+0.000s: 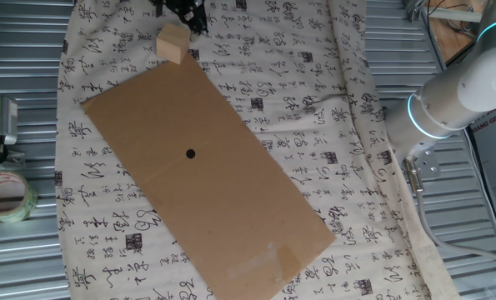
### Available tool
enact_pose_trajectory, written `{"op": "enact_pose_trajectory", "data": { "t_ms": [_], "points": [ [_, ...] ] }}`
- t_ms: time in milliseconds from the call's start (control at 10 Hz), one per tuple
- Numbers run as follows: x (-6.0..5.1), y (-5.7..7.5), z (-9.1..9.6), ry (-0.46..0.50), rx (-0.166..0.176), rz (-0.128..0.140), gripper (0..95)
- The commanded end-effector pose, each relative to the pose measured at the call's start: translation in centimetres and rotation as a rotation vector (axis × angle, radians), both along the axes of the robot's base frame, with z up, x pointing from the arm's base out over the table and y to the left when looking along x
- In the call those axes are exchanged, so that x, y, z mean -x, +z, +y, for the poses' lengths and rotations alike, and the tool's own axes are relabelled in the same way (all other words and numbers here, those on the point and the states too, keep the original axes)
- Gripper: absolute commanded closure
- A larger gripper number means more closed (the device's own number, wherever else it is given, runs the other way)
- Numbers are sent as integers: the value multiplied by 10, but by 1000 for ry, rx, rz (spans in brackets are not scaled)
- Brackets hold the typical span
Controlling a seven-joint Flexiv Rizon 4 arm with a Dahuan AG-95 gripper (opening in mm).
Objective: Grab the block and place it at the designated location
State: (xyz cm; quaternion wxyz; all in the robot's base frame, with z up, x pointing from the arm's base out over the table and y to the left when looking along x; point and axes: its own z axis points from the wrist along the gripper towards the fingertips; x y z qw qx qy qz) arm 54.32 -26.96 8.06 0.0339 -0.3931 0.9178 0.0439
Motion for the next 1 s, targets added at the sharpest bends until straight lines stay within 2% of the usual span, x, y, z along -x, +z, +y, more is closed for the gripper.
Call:
{"op": "enact_pose_trajectory", "data": {
  "t_ms": [100,1000],
  "points": [
    [-1,-4,-1,3,1,-4,0],
    [-2,-18,-3,7,-4,-28,0]
  ]
}}
